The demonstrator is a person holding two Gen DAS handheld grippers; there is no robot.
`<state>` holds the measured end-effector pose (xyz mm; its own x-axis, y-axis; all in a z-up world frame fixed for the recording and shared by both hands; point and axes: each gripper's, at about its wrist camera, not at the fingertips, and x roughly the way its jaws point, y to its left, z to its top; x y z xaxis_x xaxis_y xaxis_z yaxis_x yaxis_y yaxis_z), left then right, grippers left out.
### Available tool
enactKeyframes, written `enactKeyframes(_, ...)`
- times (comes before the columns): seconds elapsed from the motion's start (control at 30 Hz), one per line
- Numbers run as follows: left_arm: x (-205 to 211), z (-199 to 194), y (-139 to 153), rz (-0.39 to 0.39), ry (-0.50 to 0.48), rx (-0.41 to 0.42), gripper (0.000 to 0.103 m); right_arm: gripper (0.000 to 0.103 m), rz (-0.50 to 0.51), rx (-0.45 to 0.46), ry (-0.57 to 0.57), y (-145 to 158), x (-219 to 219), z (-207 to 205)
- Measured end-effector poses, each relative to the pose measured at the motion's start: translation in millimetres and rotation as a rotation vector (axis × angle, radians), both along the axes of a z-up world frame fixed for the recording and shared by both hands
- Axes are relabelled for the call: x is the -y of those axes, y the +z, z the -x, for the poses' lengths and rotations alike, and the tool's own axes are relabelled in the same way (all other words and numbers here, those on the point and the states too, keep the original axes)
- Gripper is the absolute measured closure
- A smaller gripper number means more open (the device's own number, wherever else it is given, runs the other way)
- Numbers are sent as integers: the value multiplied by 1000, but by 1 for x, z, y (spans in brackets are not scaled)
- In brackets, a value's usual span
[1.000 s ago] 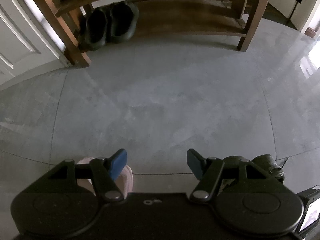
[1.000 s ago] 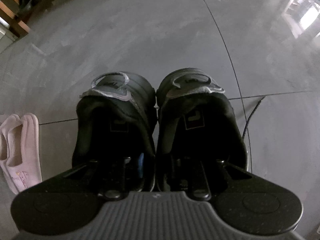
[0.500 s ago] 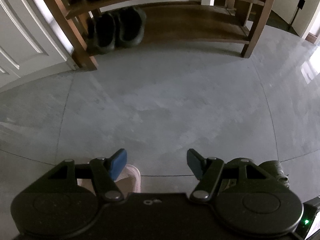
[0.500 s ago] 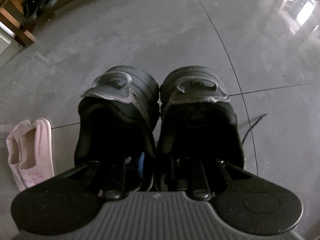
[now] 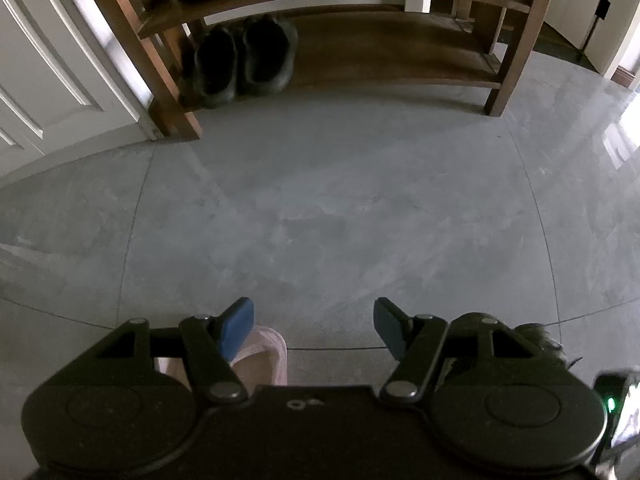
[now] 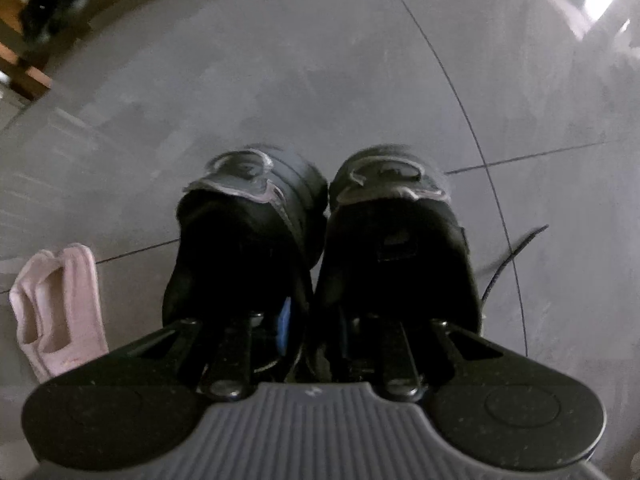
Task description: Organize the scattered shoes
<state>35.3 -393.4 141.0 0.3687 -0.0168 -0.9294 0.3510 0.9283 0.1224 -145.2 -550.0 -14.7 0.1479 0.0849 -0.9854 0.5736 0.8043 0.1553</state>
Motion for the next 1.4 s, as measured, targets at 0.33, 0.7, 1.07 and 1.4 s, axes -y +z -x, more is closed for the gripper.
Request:
enactKeyframes(0.33, -8, -8, -9, 2, 53, -56, 36, 47, -13, -221, 113, -7, 30, -57)
enactKeyframes(0.7, 14, -16, -26, -18, -34, -74, 36, 25, -71, -274, 60, -18, 32, -49)
enactKeyframes(1.07, 17, -27, -32, -21, 2, -102, 36, 27, -181, -596, 257, -82, 20, -98)
enactKeyframes(1.4, 15, -33, -31, -24, 24, -78, 36, 75, -267, -509, 144, -85, 30, -82)
